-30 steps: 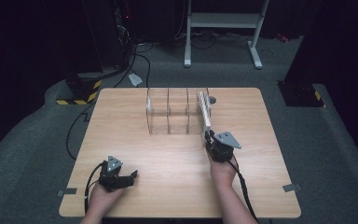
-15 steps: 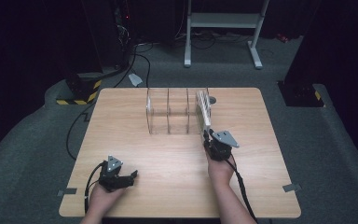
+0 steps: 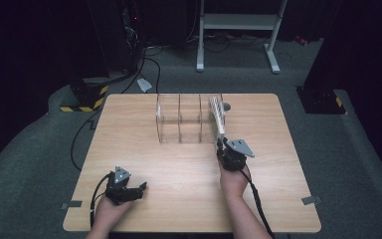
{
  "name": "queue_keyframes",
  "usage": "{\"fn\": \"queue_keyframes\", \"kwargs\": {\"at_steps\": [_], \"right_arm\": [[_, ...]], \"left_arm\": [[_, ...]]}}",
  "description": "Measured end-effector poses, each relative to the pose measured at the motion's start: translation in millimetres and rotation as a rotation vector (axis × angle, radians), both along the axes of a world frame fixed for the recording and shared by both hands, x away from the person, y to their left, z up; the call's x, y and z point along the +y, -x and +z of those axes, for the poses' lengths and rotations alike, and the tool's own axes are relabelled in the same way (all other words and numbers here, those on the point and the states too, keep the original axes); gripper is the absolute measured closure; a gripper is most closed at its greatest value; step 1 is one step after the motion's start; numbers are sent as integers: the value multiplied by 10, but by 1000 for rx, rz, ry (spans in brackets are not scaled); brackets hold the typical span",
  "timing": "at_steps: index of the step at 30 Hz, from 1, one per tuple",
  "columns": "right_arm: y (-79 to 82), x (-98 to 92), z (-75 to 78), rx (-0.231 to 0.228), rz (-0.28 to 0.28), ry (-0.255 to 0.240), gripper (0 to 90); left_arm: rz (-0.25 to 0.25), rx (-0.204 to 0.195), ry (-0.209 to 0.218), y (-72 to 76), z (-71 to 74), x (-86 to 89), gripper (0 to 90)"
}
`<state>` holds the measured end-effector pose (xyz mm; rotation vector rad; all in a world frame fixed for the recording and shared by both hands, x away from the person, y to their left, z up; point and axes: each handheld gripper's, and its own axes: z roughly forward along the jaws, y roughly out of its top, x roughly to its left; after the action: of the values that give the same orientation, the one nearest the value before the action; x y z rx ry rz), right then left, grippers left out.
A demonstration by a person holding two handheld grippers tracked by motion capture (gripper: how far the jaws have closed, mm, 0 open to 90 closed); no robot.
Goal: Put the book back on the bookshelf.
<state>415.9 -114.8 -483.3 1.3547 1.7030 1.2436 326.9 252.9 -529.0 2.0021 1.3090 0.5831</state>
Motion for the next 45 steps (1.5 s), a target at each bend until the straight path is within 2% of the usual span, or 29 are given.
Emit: {"fn": "queue_keyframes", "kwargs": {"at_steps": [8, 14, 18, 33, 45], "right_arm": [[44, -42, -19, 23, 33, -1, 639], [112, -71, -81, 40, 48, 20, 647], [168, -50, -129, 38, 81, 40, 663], [56, 37, -128, 37, 78, 48, 653], [49, 40, -110, 30, 77, 48, 650]], "left_arm": [[0, 0, 0, 0, 0, 0, 158], [0, 0, 0, 0, 0, 0, 159], [0, 0, 0, 0, 0, -1, 159], [0, 0, 0, 0, 0, 0, 158], [0, 0, 0, 0, 0, 0, 159]]}}
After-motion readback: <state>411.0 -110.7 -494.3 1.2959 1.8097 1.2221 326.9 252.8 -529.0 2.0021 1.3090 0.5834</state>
